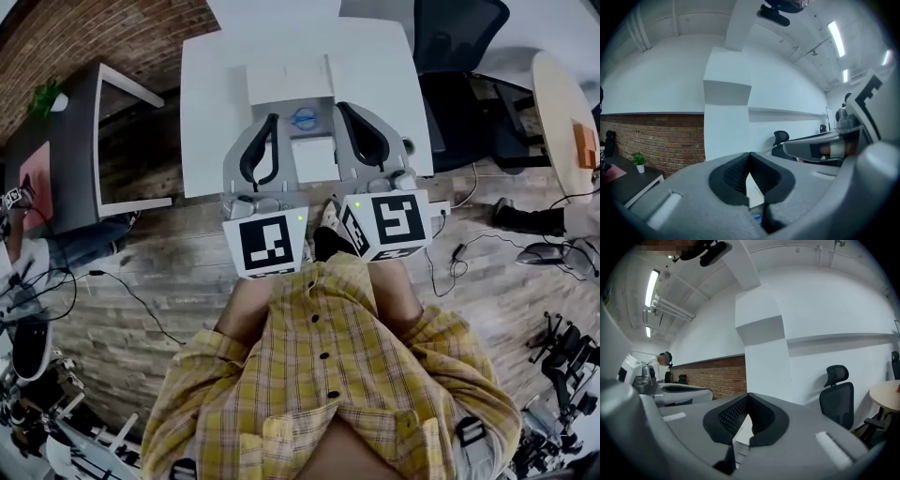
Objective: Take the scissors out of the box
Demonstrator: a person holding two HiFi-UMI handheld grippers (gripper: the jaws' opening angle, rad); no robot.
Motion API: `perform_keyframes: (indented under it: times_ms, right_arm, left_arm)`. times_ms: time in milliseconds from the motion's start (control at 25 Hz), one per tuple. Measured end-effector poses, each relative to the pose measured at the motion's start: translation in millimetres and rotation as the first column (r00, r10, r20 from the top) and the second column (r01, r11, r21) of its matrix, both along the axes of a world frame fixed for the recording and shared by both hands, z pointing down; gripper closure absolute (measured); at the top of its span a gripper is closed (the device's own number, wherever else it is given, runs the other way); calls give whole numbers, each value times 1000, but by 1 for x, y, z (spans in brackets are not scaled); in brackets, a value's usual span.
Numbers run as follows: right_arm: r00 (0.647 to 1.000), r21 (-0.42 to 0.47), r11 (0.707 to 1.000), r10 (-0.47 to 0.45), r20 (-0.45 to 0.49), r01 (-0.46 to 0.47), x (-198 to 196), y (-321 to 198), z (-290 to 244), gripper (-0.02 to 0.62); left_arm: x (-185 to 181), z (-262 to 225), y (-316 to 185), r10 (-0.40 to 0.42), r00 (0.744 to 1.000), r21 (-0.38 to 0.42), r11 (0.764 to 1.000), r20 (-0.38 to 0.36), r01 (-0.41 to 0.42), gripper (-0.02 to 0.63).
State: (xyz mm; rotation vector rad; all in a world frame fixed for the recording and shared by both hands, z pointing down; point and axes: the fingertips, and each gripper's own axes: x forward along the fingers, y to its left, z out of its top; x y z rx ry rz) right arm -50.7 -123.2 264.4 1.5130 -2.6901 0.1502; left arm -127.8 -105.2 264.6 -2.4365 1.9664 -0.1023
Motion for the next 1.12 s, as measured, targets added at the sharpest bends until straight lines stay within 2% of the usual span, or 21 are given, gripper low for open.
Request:
perform_keyframes:
  times_ms: [360,600,800,1000,1120]
  right_arm:
    - [999,-29,999,-44,10,45,24,-58,21,589]
    - [997,-57,995,-79,5,79,37,-76,36,589]
    - [997,-85,993,-79,-5,78,45,-94,55,589]
    - [997,-126,990,-73,-37,68,35,-106,86,589]
    - [998,-162,986,-54,-36,48,32,-105,101,589]
  left_arm:
    - [29,21,-56,-18,999,-50,999,52,21,604]
    - [38,39,-76,-28,994,-85,996,108,37,604]
    - [41,67,-91,45,980,-172,985,196,-11,604]
    - [40,86,-106,113,969,-188,980,218,-72,604]
    - [39,101,-109,148,962,-230,969,230,-94,604]
